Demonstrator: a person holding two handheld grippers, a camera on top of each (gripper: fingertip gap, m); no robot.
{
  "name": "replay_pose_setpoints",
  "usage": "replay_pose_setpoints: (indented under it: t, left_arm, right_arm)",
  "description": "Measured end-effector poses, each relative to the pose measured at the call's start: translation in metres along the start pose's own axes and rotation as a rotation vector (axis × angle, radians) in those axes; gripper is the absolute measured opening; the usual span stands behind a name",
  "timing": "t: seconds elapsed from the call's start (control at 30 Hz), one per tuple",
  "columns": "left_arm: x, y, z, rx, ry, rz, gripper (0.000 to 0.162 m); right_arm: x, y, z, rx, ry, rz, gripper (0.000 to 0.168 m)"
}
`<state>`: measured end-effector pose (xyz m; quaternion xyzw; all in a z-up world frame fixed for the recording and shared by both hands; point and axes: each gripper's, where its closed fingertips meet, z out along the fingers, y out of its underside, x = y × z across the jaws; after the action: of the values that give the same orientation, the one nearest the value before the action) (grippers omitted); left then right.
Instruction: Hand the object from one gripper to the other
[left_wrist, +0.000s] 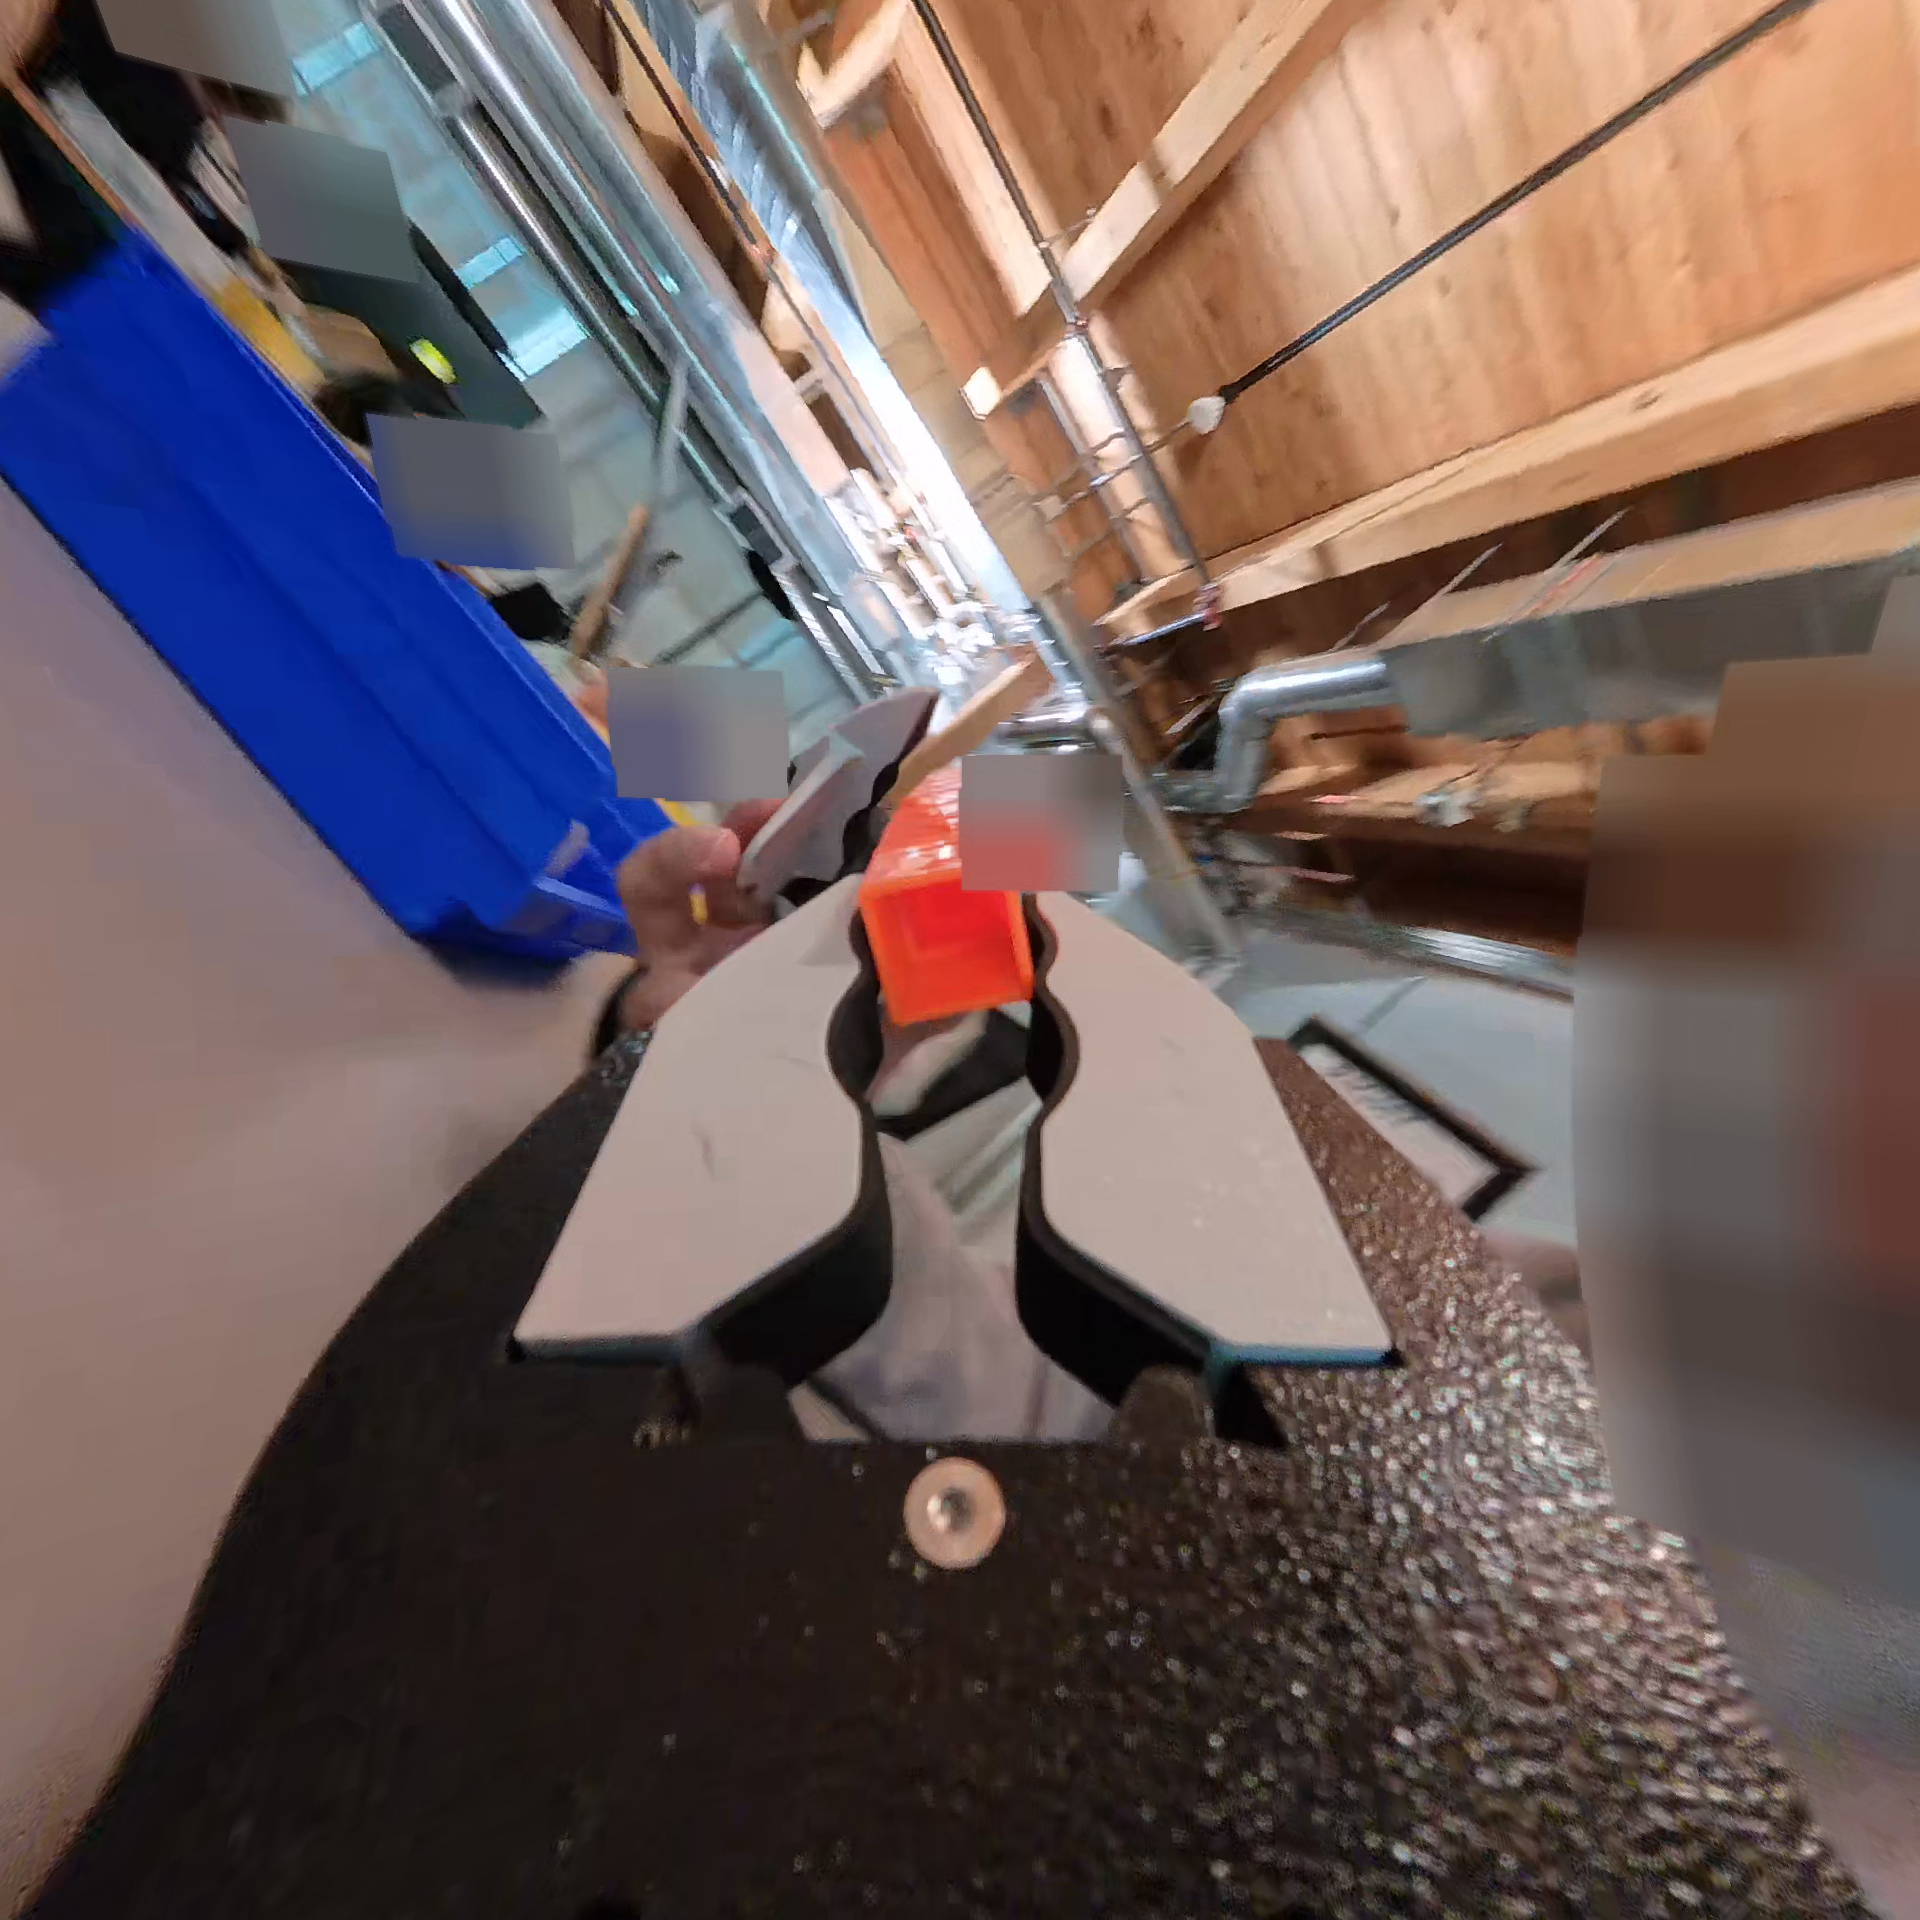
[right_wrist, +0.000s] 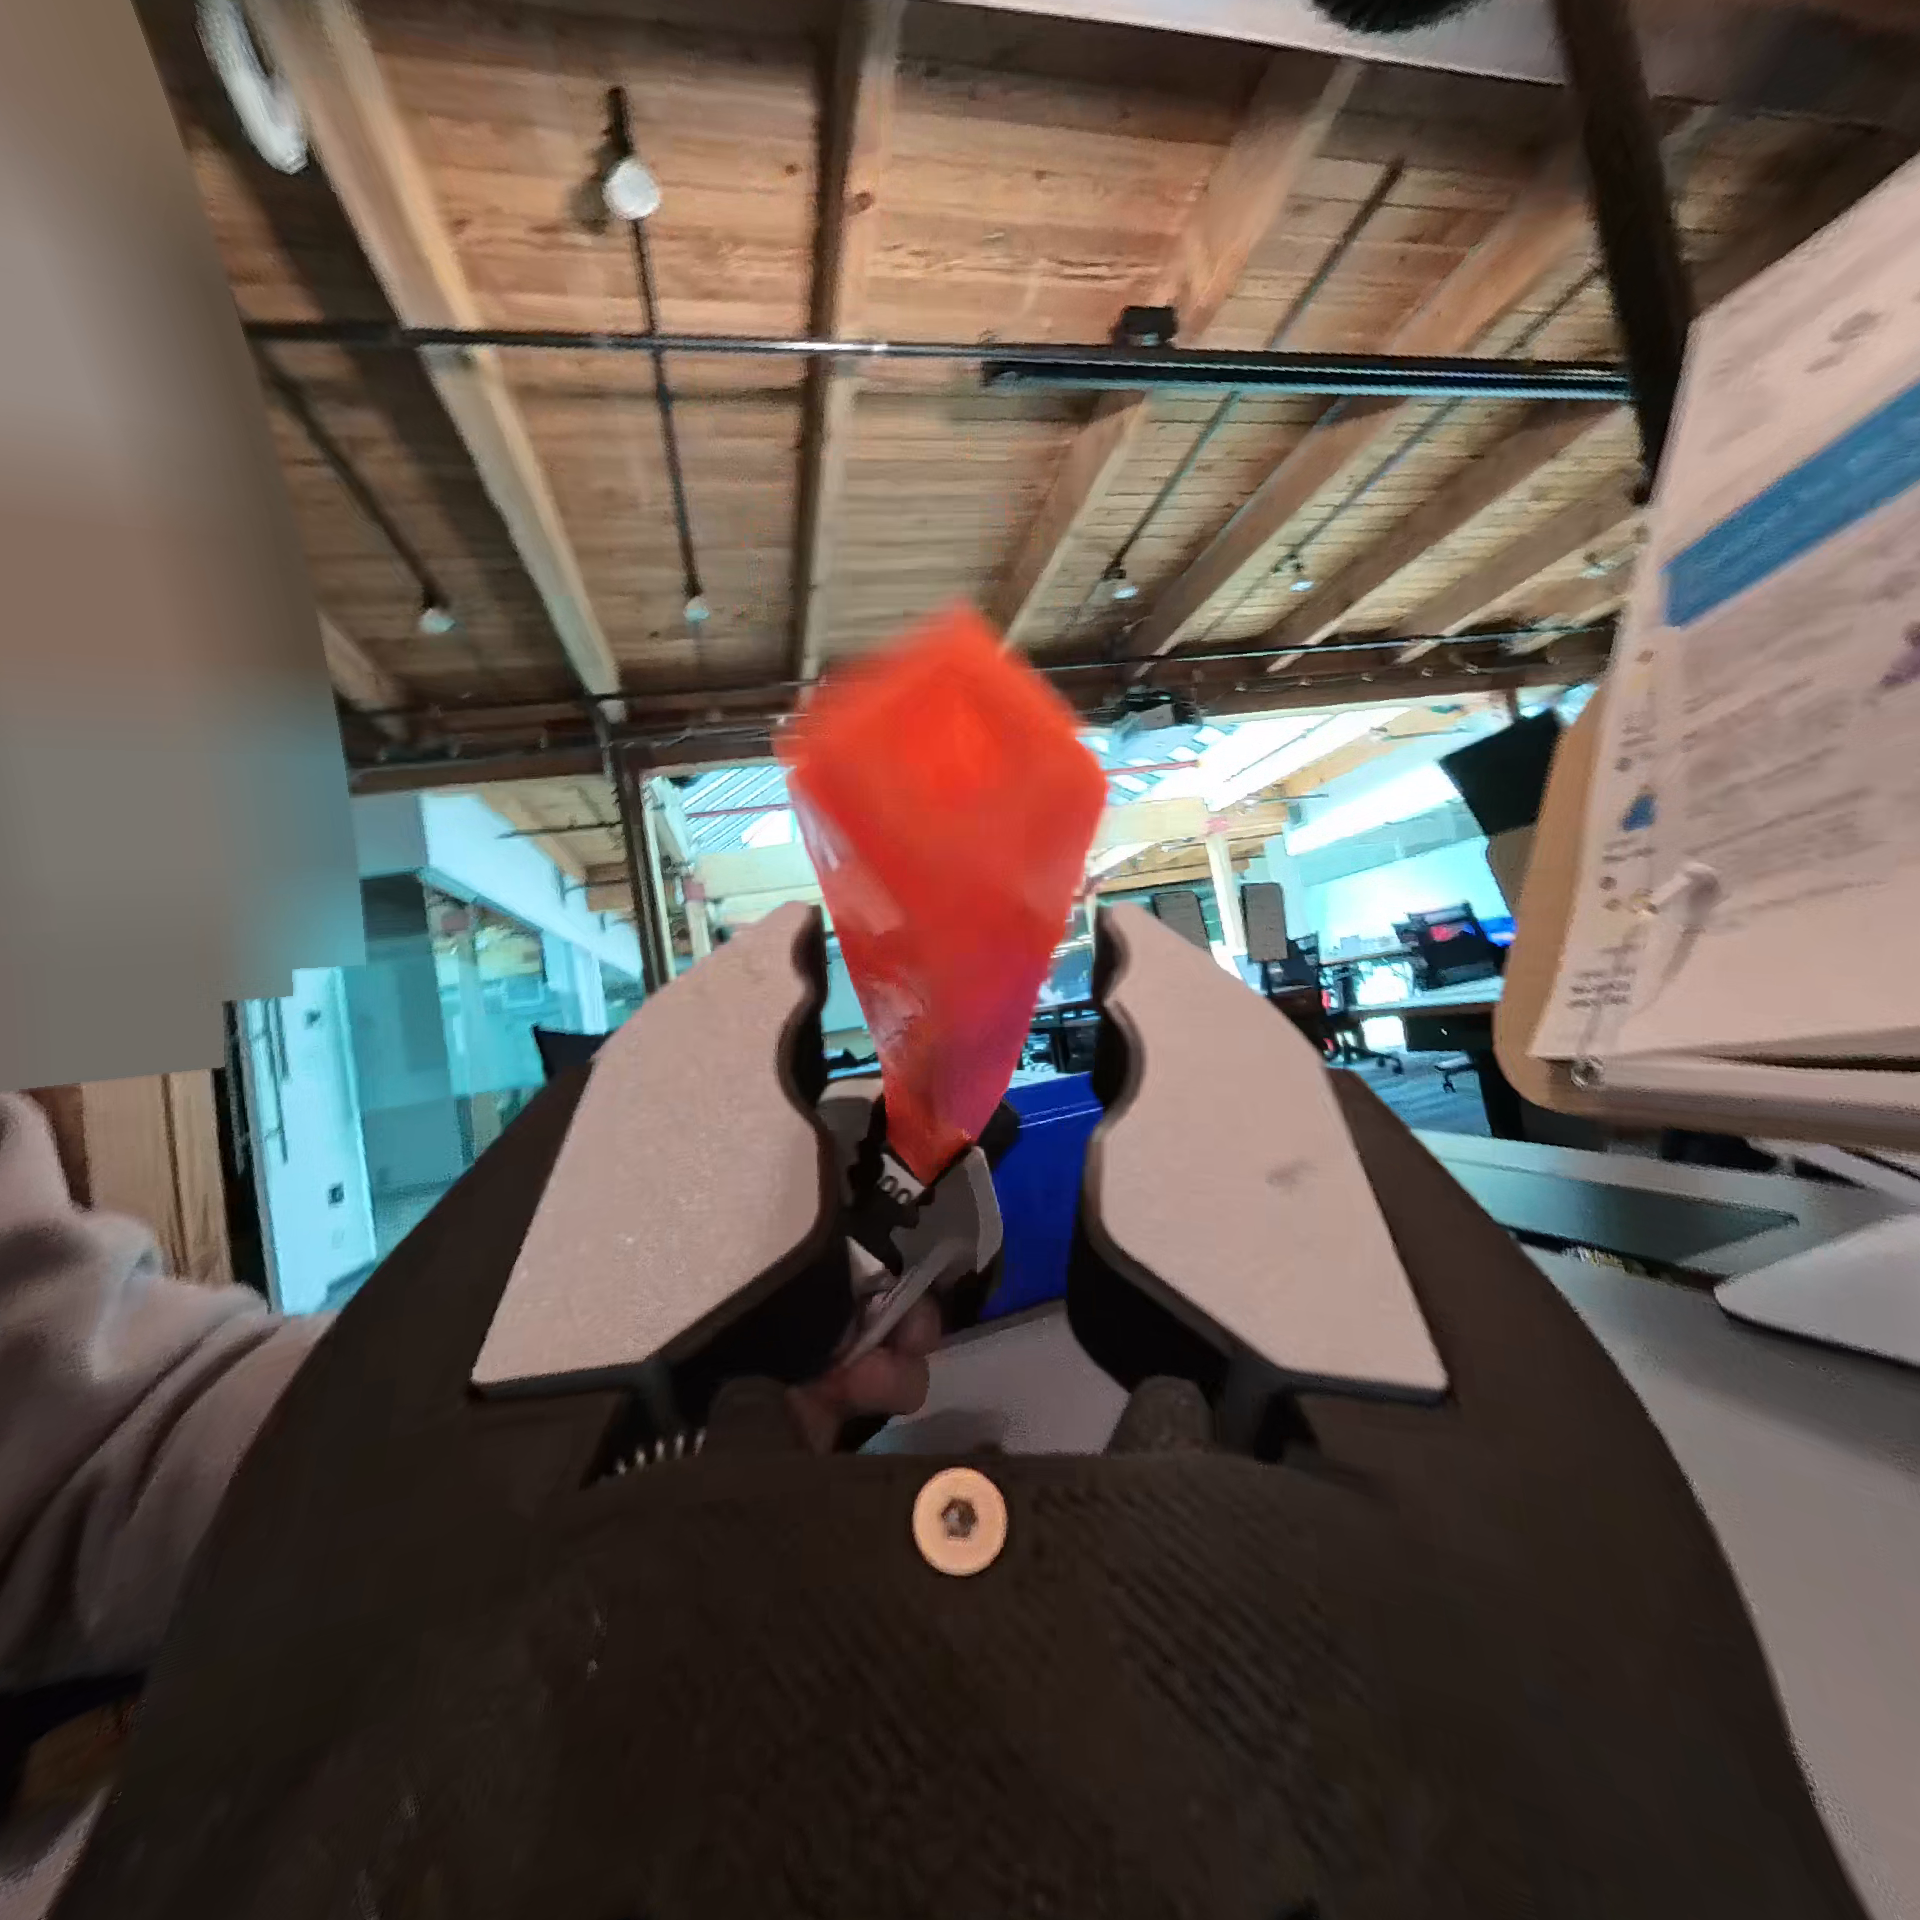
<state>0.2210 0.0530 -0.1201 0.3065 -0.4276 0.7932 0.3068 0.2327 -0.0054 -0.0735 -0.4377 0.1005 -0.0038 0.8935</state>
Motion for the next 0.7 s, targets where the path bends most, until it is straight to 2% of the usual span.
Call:
replay_pose_setpoints:
  t: [0.1,0.2,0.27,0.37,0.43,0.47,0.5,0.6,0.7]
  left_arm:
    - [-0.003,-0.012,-0.009,0.02,-0.128,0.333,0.023]
    - [0.007,-0.023,-0.015,0.032,-0.189,0.605,0.022]
    - [0.018,-0.025,-0.016,0.02,-0.172,0.712,0.023]
    - [0.024,-0.023,-0.019,-0.043,-0.159,0.812,0.022]
    - [0.028,-0.019,-0.022,-0.097,-0.132,0.851,0.022]
    - [0.031,-0.016,-0.024,-0.123,-0.107,0.858,0.022]
    - [0.033,-0.013,-0.025,-0.157,-0.082,0.857,0.023]
    - [0.035,-0.007,-0.03,-0.228,-0.056,0.855,0.023]
    - [0.043,-0.008,-0.031,-0.2,-0.011,0.836,0.022]
  right_arm:
    - [0.021,0.001,-0.004,-0.035,0.097,0.105,0.067]
    - [0.039,0.007,-0.01,-0.085,0.153,0.221,0.064]
    - [0.044,0.008,-0.014,-0.095,0.154,0.274,0.049]
    - [0.036,0.009,-0.018,-0.159,0.072,0.34,0.036]
    - [0.018,0.018,-0.022,-0.293,-0.054,0.421,0.036]
    - [0.009,0.023,-0.026,-0.364,-0.119,0.434,0.03]
    - [-0.001,0.028,-0.031,-0.428,-0.179,0.412,0.025]
    - [-0.013,0.042,-0.042,-0.57,-0.247,0.292,0.022]
    - [-0.02,0.054,-0.047,-0.661,-0.29,0.231,0.022]
